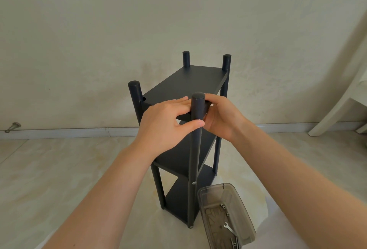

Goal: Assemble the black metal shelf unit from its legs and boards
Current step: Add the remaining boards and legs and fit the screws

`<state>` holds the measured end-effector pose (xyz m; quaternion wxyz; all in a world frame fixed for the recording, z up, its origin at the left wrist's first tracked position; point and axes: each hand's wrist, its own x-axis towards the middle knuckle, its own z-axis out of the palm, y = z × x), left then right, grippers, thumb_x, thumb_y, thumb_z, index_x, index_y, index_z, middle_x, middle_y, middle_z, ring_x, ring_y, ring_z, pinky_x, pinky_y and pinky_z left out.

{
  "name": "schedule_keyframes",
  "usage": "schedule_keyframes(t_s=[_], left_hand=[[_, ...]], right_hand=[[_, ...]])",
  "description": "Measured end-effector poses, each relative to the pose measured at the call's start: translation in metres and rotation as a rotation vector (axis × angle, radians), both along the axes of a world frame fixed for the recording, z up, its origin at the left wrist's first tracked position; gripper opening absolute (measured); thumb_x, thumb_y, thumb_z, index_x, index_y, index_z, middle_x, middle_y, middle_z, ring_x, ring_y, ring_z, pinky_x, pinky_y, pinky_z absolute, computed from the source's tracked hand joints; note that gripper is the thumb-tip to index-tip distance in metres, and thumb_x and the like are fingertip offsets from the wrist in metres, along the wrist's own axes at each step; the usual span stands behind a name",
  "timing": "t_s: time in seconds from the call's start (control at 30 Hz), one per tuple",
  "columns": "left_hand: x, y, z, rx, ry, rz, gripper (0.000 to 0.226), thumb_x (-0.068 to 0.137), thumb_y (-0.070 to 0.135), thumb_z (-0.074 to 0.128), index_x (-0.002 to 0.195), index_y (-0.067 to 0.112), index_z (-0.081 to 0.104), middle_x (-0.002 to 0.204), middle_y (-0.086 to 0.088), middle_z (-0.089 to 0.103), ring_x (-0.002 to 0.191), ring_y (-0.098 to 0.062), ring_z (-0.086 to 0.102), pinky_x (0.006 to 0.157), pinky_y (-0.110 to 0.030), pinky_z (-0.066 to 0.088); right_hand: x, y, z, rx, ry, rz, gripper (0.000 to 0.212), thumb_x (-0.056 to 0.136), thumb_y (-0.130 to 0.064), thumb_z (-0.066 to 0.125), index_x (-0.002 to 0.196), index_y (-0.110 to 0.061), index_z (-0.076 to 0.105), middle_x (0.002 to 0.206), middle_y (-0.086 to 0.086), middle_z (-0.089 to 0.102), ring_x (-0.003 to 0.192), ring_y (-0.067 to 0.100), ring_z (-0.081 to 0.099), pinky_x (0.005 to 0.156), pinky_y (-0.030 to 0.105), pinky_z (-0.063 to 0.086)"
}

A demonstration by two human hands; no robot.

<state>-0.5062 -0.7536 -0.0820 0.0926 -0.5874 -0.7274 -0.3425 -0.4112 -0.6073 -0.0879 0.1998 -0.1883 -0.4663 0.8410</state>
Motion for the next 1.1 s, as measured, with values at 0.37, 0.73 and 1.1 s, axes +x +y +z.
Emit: schedule_keyframes(t_s=[0.37, 0.73, 1.1], left_hand=[[-0.001, 0.0, -0.003, 0.016, -0.027, 0.001, 0.03, 0.084, 0.05, 0.07, 0.113, 0.042, 0.074, 0.132, 0.015, 0.065, 0.132, -0.004, 0.051, 0.106, -0.034, 0.045], [0.004, 0.0, -0.008, 0.113, 0.051, -0.04, 0.034, 0.09, 0.045, 0.068, 0.111, 0.02, 0.075, 0.107, 0.011, 0.074, 0.101, -0.009, 0.068, 0.089, -0.03, 0.055], [0.011, 0.002, -0.014, 0.092, 0.035, -0.025, 0.031, 0.094, 0.042, 0.06, 0.116, 0.022, 0.071, 0.11, 0.019, 0.066, 0.105, -0.003, 0.061, 0.091, -0.021, 0.048]], right_hand=[[0.032, 0.045, -0.044, -0.02, -0.29, -0.005, 0.039, 0.101, -0.036, 0.048, 0.118, -0.004, 0.061, 0.108, 0.015, 0.073, 0.099, 0.034, 0.071, 0.074, 0.041, 0.061], [0.066, 0.046, -0.214, -0.067, -0.725, -0.068, 0.02, 0.097, -0.01, 0.056, 0.11, 0.002, 0.063, 0.104, 0.019, 0.073, 0.092, 0.034, 0.072, 0.083, 0.042, 0.058], [0.082, 0.008, -0.369, 0.361, -1.149, -0.147, 0.027, 0.098, -0.01, 0.043, 0.078, -0.003, 0.061, 0.076, 0.016, 0.058, 0.073, 0.027, 0.057, 0.067, 0.033, 0.047]])
